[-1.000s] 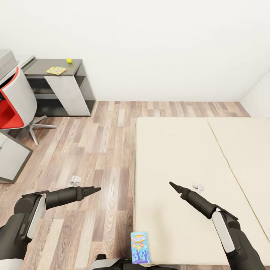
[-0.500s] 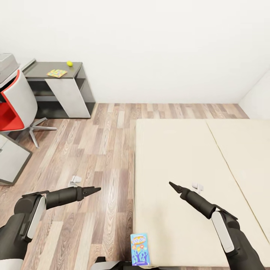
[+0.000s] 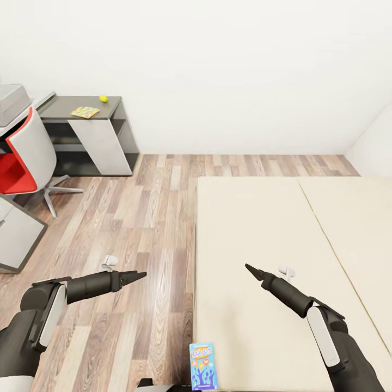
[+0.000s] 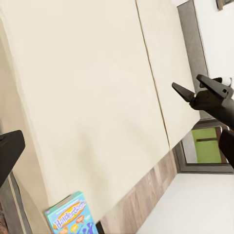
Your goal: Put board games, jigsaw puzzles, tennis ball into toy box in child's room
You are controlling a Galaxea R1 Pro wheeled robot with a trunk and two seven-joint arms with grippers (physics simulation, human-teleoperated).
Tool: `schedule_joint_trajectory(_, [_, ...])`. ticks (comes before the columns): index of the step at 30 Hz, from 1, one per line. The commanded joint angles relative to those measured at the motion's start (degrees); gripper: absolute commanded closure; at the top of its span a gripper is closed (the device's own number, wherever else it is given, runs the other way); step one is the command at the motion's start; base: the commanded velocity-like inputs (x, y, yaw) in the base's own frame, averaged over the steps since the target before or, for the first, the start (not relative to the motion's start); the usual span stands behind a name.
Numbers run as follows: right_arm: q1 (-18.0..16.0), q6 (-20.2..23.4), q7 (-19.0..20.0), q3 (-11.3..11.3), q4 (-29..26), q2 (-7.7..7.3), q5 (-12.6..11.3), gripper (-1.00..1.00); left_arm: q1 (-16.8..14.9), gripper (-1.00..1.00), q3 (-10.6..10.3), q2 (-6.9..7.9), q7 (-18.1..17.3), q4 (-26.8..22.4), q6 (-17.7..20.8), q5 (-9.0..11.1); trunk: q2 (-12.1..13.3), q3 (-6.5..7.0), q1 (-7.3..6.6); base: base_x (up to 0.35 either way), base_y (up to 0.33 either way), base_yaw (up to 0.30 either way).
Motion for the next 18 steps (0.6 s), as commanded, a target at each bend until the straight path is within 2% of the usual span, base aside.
schedule_joint_trajectory(1, [0.0, 0.5, 0.1, -0.1, 0.0, -0.01, -0.4, -1.00, 0.0, -1.00, 0.0, 0.01, -0.1, 0.0, 0.4, 0.1, -0.1, 0.02, 0.03, 0.000, 0.000, 0.000])
schedule_joint_trajectory(18, [0.0, 0.4, 0.1, -0.1, 0.0, -0.01, -0.5, -1.00, 0.0, -1.00, 0.1, 0.05, -0.3, 0.0, 0.3, 0.2, -0.1, 1.63, 0.03, 0.000, 0.000, 0.000])
